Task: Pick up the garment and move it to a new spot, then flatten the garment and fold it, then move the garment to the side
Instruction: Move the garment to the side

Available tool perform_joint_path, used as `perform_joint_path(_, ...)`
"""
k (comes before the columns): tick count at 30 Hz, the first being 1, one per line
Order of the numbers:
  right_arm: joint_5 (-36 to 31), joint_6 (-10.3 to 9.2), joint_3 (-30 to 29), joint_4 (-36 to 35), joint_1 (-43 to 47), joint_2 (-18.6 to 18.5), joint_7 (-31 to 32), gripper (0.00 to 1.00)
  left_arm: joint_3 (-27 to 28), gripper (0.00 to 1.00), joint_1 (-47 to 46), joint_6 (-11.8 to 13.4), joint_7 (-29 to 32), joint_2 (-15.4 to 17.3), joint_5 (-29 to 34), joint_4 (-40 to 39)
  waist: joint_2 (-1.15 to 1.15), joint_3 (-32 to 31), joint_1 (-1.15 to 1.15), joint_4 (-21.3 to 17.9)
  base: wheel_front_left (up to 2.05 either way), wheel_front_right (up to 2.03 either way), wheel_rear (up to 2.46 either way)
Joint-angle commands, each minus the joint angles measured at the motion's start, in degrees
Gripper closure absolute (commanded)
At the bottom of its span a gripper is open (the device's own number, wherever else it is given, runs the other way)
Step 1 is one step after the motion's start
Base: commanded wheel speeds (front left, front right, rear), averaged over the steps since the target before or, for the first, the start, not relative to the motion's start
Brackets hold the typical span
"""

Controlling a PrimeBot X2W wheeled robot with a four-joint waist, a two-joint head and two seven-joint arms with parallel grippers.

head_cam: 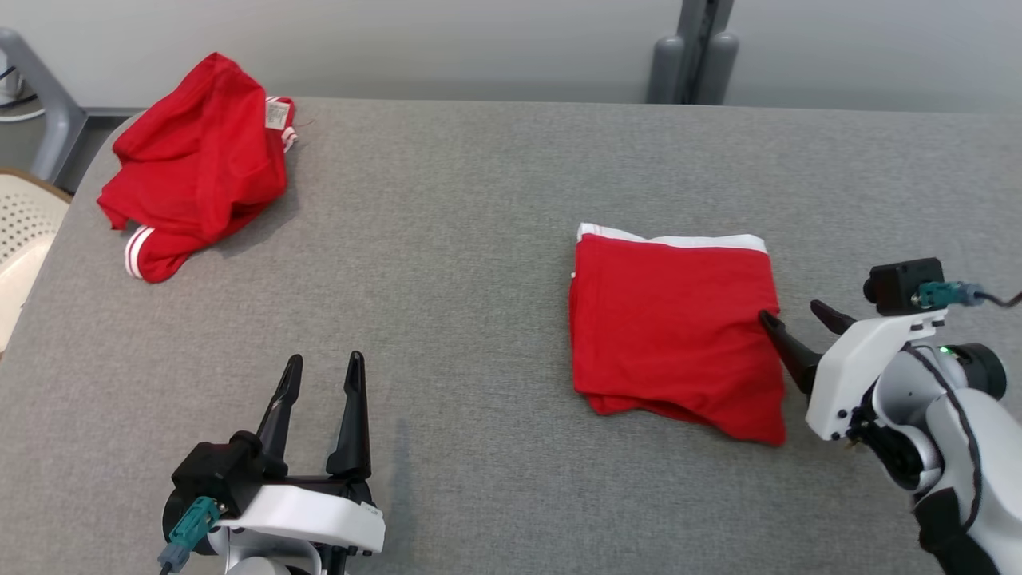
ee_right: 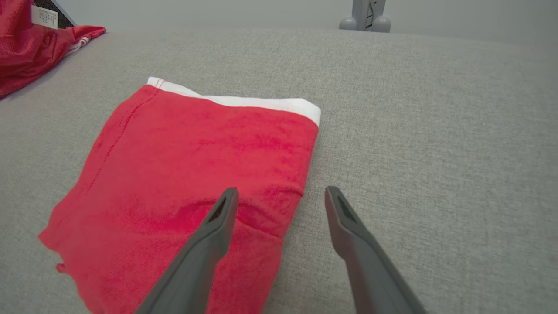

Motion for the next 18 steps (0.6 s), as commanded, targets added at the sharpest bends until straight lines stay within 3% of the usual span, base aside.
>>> perform_joint_path(1, 1.5, 0.01, 0.5, 0.6, -1.2, -1.3, 1.2, 0.0, 0.0, 0.0, -1.0, 0.2, 0.0, 0.2, -0.5, 0.0, 0.0, 0.7, 0.0, 1.2, 0.0, 0.0, 0.0)
perform_joint_path(9, 8.3, 0.01, 3.8, 4.0, -3.4, -5.4, 8.0, 0.0, -0.1, 0.0, -1.3, 0.6, 0.0, 0.2, -1.1, -0.3, 0.0, 1.8, 0.0, 3.7, 0.0, 0.0, 0.0)
perform_joint_path(18, 13.1, 0.01, 5.6, 8.8, -6.1, -5.0, 11.1, 0.0, -0.3, 0.0, -1.9, 0.7, 0.0, 0.2, -1.4, -0.4, 0.0, 2.9, 0.0, 4.3, 0.0, 0.0, 0.0)
